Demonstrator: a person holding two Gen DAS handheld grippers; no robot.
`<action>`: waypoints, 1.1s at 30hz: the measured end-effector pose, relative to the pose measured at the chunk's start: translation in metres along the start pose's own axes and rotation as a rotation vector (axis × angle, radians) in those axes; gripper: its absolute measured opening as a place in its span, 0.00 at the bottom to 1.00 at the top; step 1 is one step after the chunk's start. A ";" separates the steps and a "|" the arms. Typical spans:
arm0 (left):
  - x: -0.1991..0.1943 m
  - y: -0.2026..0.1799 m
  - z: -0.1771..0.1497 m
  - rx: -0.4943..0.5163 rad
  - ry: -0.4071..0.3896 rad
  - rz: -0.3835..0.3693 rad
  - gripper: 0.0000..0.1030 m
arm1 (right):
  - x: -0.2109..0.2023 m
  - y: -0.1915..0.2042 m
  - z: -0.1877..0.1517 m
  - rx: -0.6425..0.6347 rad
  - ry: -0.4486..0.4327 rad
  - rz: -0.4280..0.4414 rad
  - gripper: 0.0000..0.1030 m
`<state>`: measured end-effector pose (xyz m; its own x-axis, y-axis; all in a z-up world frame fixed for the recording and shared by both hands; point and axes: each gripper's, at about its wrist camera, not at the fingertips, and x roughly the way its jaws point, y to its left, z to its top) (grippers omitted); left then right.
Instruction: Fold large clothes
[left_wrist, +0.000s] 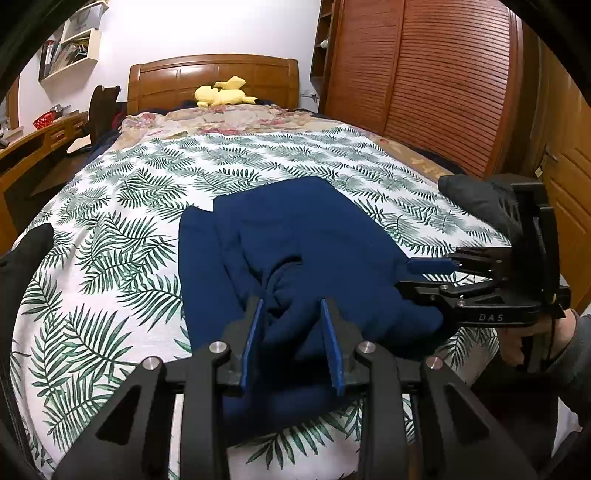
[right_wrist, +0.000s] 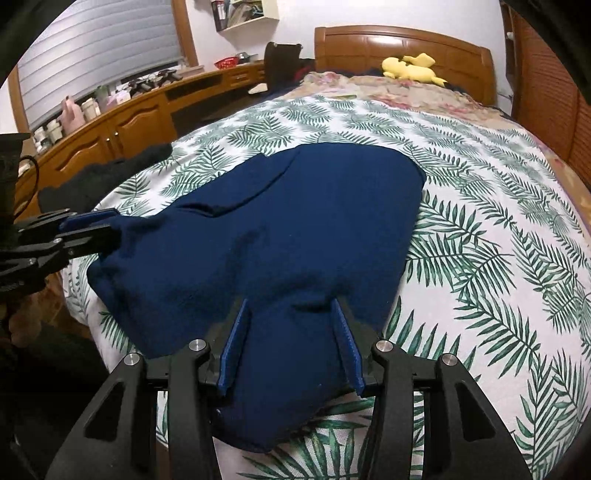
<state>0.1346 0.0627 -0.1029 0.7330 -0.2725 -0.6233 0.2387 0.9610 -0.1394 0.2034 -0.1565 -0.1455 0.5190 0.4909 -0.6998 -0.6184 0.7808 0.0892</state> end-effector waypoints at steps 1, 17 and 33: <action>0.002 -0.001 0.000 0.001 0.007 0.002 0.29 | 0.000 0.000 0.000 -0.001 0.000 0.000 0.46; -0.007 -0.002 -0.004 0.021 0.009 -0.038 0.06 | -0.011 -0.001 0.011 0.016 -0.001 -0.021 0.54; -0.055 0.065 -0.016 -0.082 -0.086 0.084 0.05 | -0.026 0.050 0.042 -0.107 -0.034 0.063 0.54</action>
<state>0.0994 0.1407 -0.0900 0.8009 -0.1904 -0.5676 0.1241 0.9803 -0.1538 0.1834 -0.1137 -0.0927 0.4960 0.5520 -0.6703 -0.7090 0.7031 0.0545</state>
